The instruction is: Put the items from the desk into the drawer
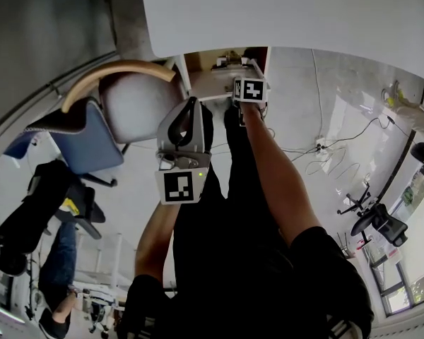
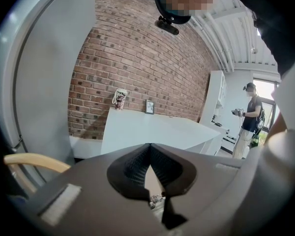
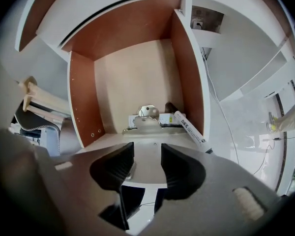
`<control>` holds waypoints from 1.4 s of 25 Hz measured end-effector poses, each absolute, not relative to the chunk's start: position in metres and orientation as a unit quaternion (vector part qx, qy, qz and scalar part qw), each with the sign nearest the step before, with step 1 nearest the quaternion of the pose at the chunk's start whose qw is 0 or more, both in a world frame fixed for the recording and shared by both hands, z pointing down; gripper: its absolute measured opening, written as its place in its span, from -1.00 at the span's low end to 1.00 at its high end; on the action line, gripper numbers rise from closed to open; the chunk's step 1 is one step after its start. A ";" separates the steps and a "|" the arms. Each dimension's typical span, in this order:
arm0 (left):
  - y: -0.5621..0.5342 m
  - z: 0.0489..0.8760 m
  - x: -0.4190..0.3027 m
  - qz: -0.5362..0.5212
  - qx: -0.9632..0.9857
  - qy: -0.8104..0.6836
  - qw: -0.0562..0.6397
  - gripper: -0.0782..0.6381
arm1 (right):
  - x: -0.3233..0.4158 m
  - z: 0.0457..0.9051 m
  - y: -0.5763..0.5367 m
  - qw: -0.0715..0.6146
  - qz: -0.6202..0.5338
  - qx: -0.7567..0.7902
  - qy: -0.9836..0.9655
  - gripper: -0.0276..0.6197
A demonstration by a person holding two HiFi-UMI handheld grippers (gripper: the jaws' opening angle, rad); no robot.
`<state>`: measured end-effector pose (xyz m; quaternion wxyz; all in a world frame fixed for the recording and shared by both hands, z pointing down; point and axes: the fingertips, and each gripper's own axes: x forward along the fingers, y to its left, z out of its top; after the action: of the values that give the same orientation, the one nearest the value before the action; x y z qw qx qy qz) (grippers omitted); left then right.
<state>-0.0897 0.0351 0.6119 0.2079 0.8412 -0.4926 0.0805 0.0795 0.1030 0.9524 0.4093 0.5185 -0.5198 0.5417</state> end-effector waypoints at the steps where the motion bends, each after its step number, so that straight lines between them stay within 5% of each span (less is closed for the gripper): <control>1: 0.036 0.608 -0.091 0.080 0.841 -0.494 0.205 -0.73 | 0.079 0.947 0.103 0.406 0.538 0.520 -0.524 -0.40; 10: 0.046 0.565 -0.094 0.081 0.839 -0.505 0.188 -0.73 | 0.079 0.887 0.097 0.375 0.511 0.524 -0.569 -0.89; 23: 0.059 0.494 -0.062 0.042 0.840 -0.510 0.182 -0.73 | 0.092 0.760 0.071 0.320 0.425 0.510 -0.676 -0.90; 35: 0.060 0.406 -0.038 0.005 0.857 -0.501 0.122 -0.73 | 0.112 0.531 0.036 0.139 0.290 0.530 -0.785 -0.90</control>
<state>-0.0375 0.0605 0.4057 0.1219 0.8566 -0.5014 0.0049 0.1121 0.0362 0.5308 0.1395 0.5299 -0.7847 0.2898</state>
